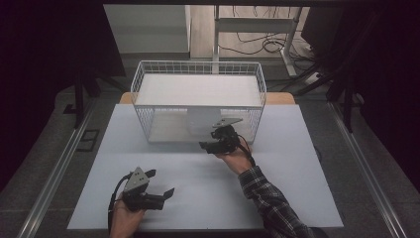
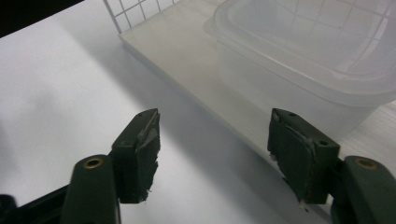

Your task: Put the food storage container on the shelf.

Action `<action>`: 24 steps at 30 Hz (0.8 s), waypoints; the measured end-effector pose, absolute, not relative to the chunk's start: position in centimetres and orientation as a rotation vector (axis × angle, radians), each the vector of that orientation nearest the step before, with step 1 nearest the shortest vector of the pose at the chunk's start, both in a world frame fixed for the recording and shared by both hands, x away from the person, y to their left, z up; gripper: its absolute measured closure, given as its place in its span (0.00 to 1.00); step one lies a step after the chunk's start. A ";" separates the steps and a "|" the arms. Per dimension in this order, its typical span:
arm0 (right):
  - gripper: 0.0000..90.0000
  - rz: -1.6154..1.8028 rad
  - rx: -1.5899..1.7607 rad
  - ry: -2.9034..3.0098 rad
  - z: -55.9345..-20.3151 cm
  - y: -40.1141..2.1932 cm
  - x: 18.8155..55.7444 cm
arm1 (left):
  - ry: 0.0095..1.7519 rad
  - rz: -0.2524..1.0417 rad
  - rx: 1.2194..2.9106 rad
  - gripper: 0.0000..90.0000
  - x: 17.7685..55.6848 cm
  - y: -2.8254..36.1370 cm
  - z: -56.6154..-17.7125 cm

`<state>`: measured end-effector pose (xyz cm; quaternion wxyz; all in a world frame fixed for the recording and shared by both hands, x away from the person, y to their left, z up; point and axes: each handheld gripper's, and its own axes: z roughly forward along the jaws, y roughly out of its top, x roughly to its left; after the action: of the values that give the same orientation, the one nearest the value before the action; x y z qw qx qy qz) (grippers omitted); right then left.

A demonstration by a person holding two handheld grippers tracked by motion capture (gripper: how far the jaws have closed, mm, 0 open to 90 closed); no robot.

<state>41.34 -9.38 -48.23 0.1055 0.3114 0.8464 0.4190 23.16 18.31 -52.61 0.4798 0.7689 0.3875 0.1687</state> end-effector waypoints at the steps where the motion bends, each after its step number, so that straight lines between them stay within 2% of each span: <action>1: 0.36 1.234 0.913 2.495 -48.2 -9.4 41.2 | 0.942 0.409 1.874 0.07 23.1 18.3 -52.6; 24: 0.13 1.264 0.793 2.496 -46.7 -10.6 38.3 | 0.943 0.441 1.902 0.07 23.1 18.1 -52.7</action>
<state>38.30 -10.59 -46.72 0.1166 0.2707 0.8524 0.4318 23.11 18.11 -52.69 0.4678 0.7753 0.3844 0.1799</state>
